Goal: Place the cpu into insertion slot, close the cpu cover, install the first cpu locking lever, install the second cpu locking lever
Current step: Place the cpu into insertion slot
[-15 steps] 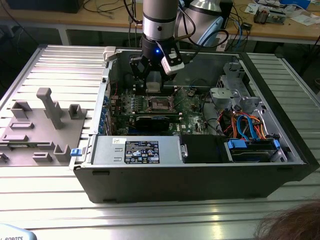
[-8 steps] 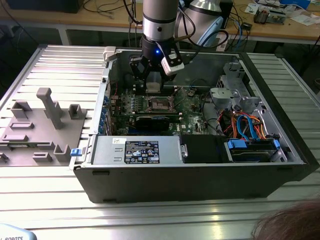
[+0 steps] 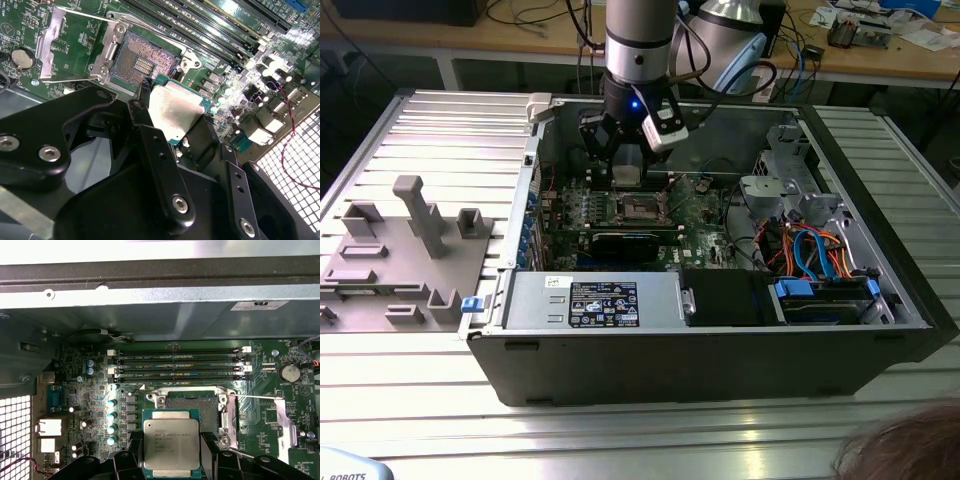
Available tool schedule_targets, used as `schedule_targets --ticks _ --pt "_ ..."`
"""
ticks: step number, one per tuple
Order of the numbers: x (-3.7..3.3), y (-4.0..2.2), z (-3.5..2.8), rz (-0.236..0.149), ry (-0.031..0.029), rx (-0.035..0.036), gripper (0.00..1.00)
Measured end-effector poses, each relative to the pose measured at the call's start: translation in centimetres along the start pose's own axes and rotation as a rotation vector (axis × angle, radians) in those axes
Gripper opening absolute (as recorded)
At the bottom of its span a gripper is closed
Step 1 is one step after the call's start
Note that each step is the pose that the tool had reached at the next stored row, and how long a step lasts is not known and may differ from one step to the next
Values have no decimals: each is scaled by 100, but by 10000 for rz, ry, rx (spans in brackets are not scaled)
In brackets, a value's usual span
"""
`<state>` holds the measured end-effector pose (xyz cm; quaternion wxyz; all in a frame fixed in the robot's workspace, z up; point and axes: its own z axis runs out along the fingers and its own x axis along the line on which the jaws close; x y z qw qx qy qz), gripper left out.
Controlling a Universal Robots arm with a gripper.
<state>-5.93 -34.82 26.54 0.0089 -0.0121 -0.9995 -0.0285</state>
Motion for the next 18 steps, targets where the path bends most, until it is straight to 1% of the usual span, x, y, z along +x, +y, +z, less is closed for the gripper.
schedule_targets --ticks 18 --pt "1 -2 42 1 0 0 54"
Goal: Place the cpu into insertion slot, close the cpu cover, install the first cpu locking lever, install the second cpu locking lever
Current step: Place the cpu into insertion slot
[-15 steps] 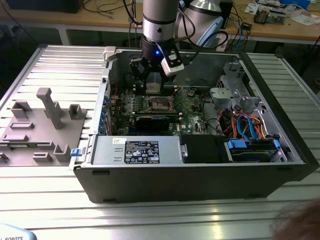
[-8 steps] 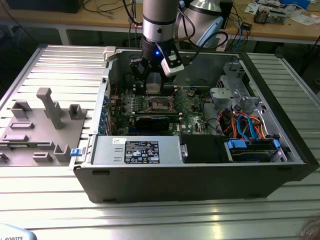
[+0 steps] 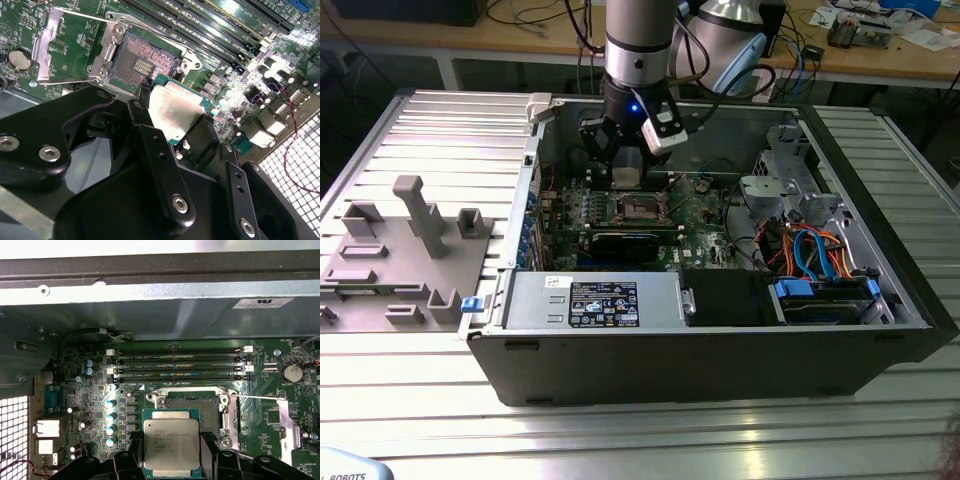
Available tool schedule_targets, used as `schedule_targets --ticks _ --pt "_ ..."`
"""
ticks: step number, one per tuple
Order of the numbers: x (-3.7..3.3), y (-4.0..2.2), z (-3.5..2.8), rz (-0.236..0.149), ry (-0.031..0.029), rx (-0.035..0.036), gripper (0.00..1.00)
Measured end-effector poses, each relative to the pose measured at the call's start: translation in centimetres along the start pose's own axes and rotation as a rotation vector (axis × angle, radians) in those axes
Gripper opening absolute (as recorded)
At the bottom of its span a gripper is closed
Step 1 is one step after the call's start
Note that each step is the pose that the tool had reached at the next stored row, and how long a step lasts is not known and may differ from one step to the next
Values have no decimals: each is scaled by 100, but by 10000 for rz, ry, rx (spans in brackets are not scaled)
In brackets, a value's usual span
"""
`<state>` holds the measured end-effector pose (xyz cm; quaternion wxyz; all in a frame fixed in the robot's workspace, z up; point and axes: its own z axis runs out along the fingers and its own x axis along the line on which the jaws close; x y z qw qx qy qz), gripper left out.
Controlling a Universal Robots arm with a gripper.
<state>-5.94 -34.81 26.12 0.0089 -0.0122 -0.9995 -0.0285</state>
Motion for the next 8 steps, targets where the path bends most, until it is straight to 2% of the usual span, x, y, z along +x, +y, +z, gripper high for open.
schedule_targets --ticks 8 --pt "12 3 31 1 -1 15 54"
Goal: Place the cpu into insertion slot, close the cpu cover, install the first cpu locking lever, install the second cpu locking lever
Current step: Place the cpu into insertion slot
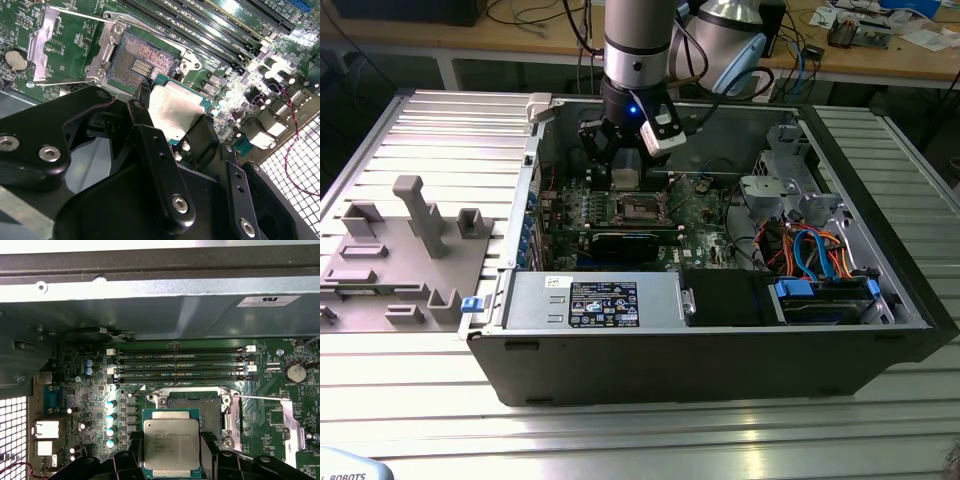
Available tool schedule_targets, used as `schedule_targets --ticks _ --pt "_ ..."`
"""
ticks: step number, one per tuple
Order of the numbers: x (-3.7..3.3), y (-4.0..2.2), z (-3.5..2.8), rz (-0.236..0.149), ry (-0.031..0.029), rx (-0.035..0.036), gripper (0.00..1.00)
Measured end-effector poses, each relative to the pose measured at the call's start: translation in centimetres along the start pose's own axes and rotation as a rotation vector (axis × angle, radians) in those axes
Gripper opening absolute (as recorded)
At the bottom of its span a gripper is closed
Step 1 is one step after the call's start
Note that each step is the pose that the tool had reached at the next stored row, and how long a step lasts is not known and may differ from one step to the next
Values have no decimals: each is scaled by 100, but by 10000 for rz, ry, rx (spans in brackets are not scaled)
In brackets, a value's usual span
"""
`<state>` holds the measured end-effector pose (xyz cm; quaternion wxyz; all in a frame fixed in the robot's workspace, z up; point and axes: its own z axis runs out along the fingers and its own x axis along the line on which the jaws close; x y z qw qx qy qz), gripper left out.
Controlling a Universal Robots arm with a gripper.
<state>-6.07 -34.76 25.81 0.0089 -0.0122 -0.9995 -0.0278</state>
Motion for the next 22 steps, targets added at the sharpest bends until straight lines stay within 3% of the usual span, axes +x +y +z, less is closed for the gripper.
schedule_targets --ticks 22 --pt "-13 26 54 -1 1 6 54"
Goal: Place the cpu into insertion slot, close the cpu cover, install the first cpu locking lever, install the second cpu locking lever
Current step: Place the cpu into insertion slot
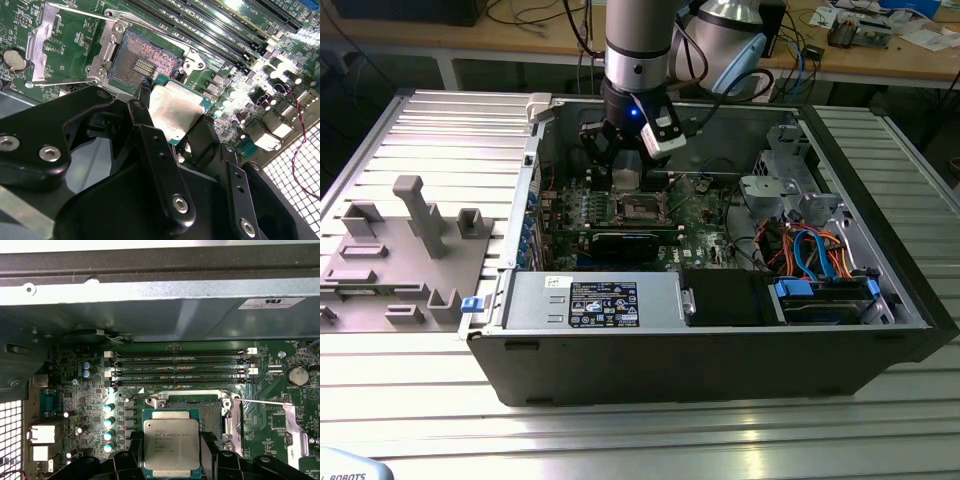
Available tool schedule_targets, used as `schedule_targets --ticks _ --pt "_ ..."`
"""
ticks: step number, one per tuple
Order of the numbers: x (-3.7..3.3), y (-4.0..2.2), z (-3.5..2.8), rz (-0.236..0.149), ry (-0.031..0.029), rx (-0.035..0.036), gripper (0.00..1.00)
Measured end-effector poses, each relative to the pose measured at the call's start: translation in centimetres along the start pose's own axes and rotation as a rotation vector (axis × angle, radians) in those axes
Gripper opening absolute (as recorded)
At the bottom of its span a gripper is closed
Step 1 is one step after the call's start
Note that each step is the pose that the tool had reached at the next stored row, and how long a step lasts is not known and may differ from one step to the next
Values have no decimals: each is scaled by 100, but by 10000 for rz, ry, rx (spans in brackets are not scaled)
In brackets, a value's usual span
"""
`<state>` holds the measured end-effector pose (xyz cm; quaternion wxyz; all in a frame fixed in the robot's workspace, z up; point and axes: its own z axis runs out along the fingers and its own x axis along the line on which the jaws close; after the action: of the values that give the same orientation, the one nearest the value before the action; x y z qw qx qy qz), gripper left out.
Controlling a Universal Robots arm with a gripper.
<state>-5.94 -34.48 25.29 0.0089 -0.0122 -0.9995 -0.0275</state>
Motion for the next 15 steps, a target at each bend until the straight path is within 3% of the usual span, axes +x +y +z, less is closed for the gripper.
schedule_targets --ticks 15 --pt "-3 -2 30 0 -1 0 54"
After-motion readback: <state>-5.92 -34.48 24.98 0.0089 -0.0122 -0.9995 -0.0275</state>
